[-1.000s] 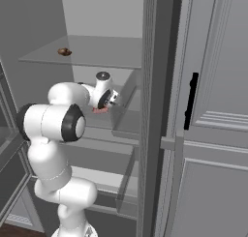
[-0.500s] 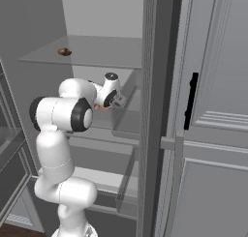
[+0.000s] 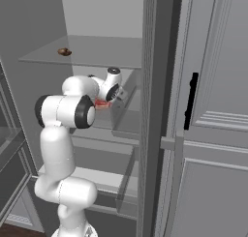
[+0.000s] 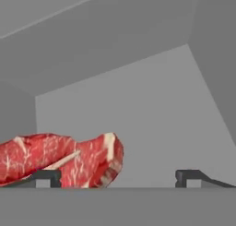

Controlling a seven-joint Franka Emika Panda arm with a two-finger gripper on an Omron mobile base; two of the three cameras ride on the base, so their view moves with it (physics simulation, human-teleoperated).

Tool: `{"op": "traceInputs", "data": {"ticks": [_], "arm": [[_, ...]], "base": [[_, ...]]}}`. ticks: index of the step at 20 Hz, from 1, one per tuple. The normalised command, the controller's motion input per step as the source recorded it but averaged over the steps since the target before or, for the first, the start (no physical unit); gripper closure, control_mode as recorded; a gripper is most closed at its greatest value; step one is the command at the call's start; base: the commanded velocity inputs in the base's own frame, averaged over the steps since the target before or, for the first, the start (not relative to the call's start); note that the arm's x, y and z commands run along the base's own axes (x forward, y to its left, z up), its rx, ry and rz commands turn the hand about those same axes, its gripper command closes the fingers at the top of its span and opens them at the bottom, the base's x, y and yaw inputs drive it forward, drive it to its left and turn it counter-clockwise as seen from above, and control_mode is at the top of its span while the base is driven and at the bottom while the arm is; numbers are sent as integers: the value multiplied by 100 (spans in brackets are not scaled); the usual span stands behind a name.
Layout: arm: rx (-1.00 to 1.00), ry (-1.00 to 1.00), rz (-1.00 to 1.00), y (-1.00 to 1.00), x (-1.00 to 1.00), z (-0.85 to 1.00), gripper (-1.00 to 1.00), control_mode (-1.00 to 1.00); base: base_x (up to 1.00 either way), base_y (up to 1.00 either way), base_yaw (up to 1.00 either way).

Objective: Place one mushroom and one steak in each tupperware on the nearby counter, to pack two identical lunches.

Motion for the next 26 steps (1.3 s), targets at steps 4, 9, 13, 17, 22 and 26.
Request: {"op": "traceInputs", "data": {"ticks": [4, 9, 13, 17, 22, 26], "arm": [[2, -14, 0, 15, 18, 0, -100, -100], [0, -22, 0, 24, 0, -19, -100, -100], [0, -12, 3, 29, 0, -28, -100, -100], [0, 0, 1, 9, 24, -27, -100, -100], [0, 4, 0, 0, 23, -35, -100, -100], [0, 10, 0, 12, 0, -41, -100, -100]], "base": [[0, 0, 0], [0, 0, 0], [0, 0, 0], [0, 0, 0], [0, 0, 0], [0, 0, 0]]}}
